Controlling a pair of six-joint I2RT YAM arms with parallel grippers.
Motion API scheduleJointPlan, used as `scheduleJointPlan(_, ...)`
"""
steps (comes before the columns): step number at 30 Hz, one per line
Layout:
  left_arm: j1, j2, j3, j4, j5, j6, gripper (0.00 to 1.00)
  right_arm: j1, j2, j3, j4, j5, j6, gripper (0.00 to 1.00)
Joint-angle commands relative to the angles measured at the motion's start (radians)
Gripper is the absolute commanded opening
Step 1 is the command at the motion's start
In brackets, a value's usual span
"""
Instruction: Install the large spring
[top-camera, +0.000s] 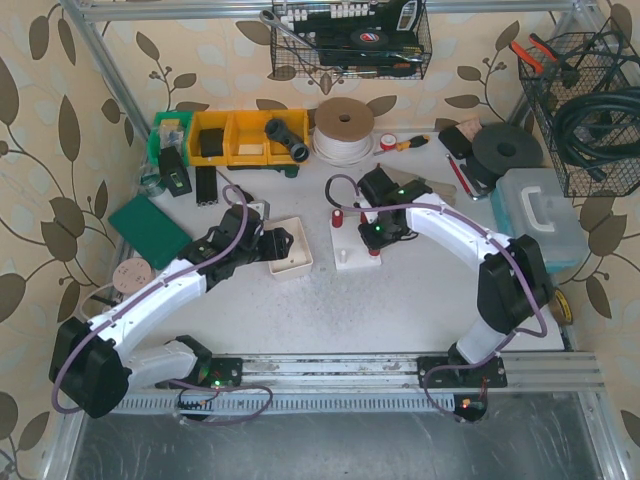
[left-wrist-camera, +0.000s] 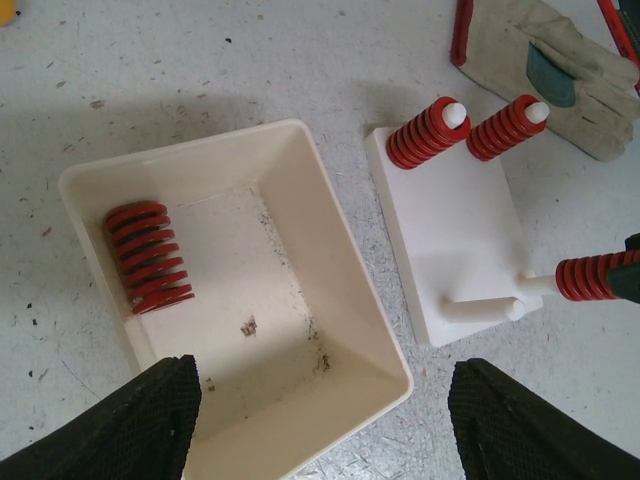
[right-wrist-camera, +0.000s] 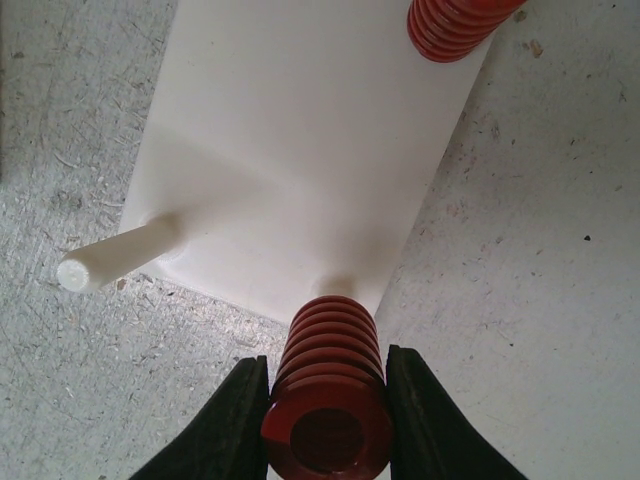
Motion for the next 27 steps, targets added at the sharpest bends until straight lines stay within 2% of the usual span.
scheduleJointPlan(1, -0.008, 0.007, 0.034, 0.001, -0.024, 0.011, 0.72, 0.01, 0.001, 0.0, 0.049, 0.025, 0.032, 0.25)
scheduleJointPlan(8, -0.009, 0.012, 0.041, -0.011, -0.028, 0.009, 0.72, 0.014, -0.102, -0.027, 0.105, 0.059, 0.049, 0.46)
scheduleJointPlan(16, -0.009, 0.024, 0.061, -0.044, -0.032, 0.002, 0.72, 0.016, -0.214, -0.08, 0.163, 0.054, 0.084, 0.47)
scheduleJointPlan(22, -0.008, 0.074, 0.12, -0.141, -0.071, -0.025, 0.71, 0.027, -0.443, -0.363, 0.503, -0.002, 0.255, 0.47)
scheduleJointPlan(27, -0.008, 0.226, 0.321, -0.408, -0.065, -0.13, 0.66, 0.104, -0.586, -0.531, 0.706, 0.068, 0.35, 0.46)
